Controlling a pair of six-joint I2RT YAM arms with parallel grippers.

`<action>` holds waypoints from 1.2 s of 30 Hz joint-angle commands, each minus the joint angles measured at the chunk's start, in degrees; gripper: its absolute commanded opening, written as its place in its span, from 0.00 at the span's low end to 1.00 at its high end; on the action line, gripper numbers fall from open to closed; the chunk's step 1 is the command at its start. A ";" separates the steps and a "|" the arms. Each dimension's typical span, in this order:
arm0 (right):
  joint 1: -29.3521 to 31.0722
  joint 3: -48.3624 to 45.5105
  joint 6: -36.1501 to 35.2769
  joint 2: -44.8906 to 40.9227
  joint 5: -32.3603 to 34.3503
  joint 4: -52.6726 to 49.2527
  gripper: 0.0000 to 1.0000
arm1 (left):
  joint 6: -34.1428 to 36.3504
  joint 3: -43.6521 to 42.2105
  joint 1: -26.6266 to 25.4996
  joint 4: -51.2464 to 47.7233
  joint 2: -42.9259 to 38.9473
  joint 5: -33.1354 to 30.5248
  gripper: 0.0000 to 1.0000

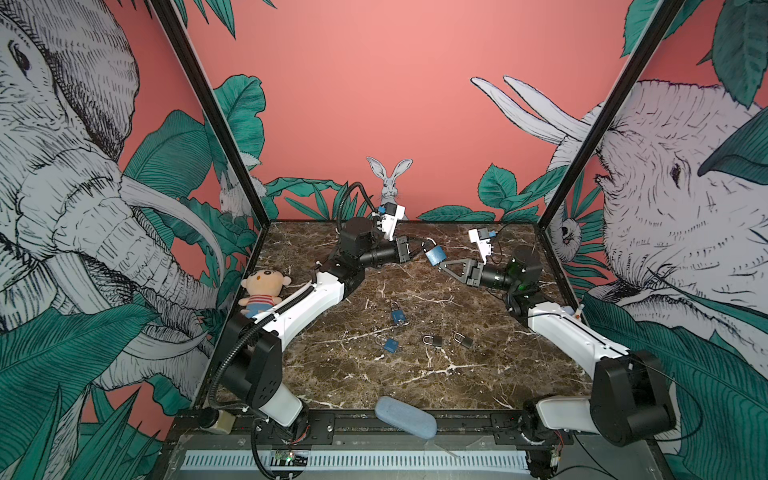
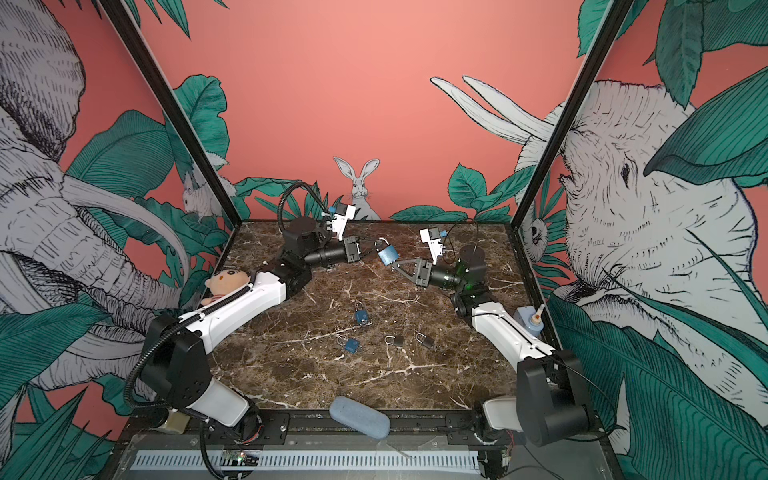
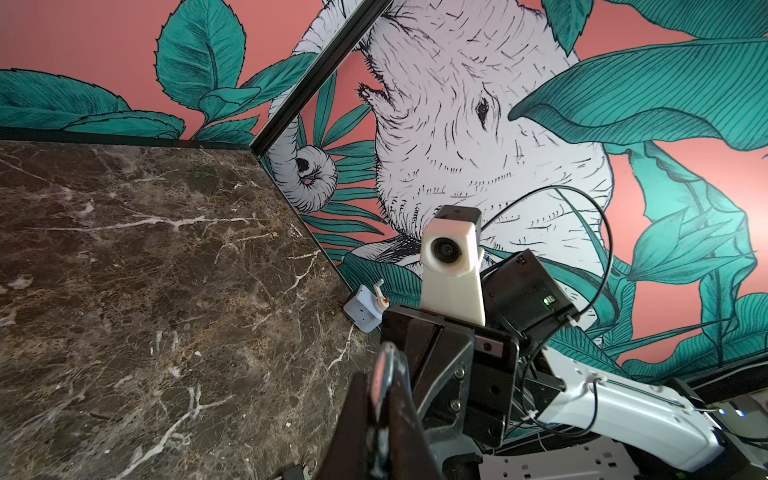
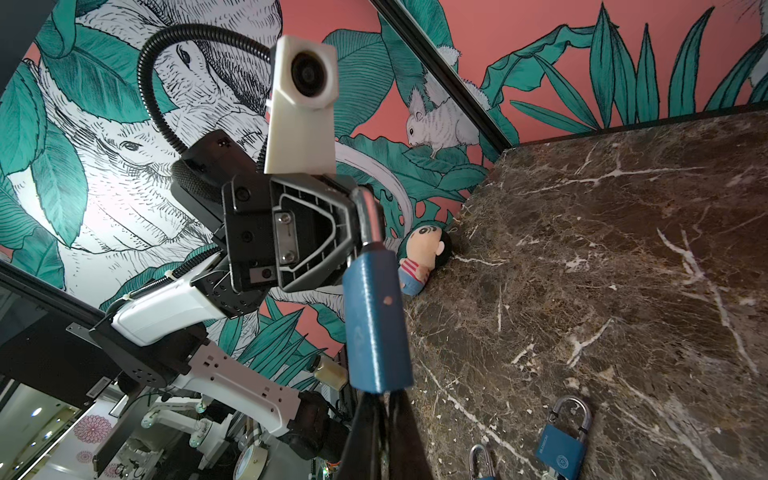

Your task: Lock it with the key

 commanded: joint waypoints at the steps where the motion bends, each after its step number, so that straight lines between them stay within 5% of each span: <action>1: 0.18 -0.48 -1.70 -1.36 0.65 -1.88 0.00 | -0.92 1.24 1.64 6.44 -1.35 -1.20 0.00; 17: -0.93 -2.77 -6.55 -5.97 2.93 -9.99 0.00 | -2.64 1.28 5.06 8.09 -1.81 0.56 0.00; 36: -1.72 -3.80 -4.77 -5.36 2.11 -6.89 0.00 | -2.76 1.00 7.89 7.28 -4.11 1.20 0.00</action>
